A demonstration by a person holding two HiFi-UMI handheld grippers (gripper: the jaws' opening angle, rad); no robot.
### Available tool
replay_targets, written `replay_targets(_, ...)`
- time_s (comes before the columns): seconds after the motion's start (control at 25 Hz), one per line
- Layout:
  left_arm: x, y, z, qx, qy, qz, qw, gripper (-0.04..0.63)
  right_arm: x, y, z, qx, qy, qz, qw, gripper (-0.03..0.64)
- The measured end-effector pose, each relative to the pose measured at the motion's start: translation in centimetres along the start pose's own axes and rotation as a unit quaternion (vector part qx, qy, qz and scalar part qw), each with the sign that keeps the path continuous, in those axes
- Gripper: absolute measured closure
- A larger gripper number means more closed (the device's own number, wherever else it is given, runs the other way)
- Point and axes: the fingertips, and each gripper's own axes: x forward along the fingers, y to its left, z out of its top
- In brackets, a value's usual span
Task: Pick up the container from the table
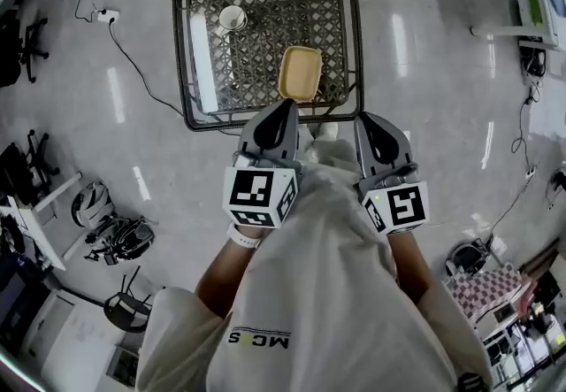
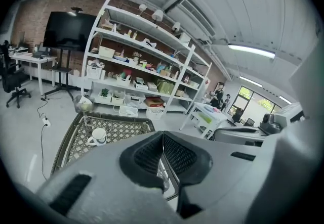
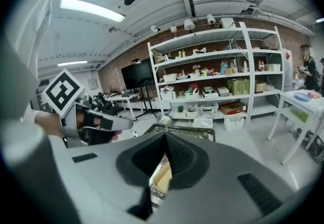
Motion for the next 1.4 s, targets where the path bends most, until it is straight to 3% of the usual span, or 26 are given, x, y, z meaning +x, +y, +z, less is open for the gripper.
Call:
replay_targets(0.16, 0.5, 1.1, 0.0, -0.019, -0.007, 0.034, 0.9992, 0.571, 2.8, -0.5, -0.1, -0.008, 0.015, 0.041, 0.999, 0.600)
replay_targets(0.4, 1.1, 1.3, -1.0, -0.019, -0.010, 0.078, 0.9967, 0.571, 6.0, -2.3, -2.6, -0.006, 0.040, 0.074, 0.996, 0.600)
replay_targets(0.8, 2.9, 1.2, -3.3, -0.031, -0.016, 0.120, 0.9921, 0.571, 9.4, -2.4, -8.8, -0.004, 0.090, 0.135, 0.987, 0.597)
replay_targets(1.16, 4.4, 2.4, -7.1, -0.050, -0.003, 0.146, 0.9880, 0.571, 12.1, -1.9, -13.7, 0.018, 0.133, 0.143, 0.981, 0.549)
replay_targets(1.4, 5.6, 3.8, -10.3, -0.070, 0.012, 0.156, 0.9852, 0.571, 14.4, -2.8, -17.4, 0.026, 0.176, 0.122, 0.976, 0.523)
